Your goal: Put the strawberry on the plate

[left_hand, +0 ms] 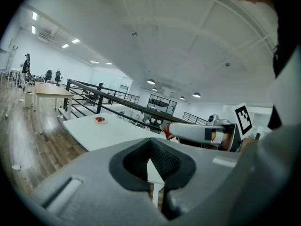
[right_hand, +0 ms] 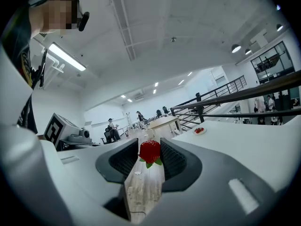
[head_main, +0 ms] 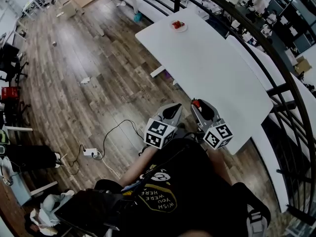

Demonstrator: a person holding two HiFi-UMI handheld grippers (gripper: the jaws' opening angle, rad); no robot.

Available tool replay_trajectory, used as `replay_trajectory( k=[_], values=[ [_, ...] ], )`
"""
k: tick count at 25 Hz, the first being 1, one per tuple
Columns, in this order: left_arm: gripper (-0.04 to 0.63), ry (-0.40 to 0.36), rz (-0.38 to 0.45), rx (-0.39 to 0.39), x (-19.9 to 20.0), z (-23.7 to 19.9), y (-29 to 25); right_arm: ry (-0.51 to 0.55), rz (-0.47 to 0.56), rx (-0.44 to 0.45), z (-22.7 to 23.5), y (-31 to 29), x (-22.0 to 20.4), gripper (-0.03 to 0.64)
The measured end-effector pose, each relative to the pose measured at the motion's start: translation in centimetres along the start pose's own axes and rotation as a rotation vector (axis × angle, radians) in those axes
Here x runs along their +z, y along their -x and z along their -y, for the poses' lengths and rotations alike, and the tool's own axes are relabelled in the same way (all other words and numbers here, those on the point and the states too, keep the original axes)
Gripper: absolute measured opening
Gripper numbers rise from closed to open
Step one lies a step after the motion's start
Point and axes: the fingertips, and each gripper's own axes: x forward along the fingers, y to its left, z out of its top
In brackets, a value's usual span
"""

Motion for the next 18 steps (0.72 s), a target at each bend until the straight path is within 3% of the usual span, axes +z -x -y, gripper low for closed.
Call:
replay_trajectory(
  k=[11, 18],
  values=[
    [0.0, -0.049, 0.001, 0.05, 4.5, -2.3, -6.8, 0.024, 0.018, 0.041, 6.0, -3.1, 4.0, 0.145],
    [0.0, -0.028, -0.017, 0.099, 4.9, -3.6, -9.3, 0.017, 0.005, 0.1, 7.9, -4.9, 4.6, 0.145]
  ],
)
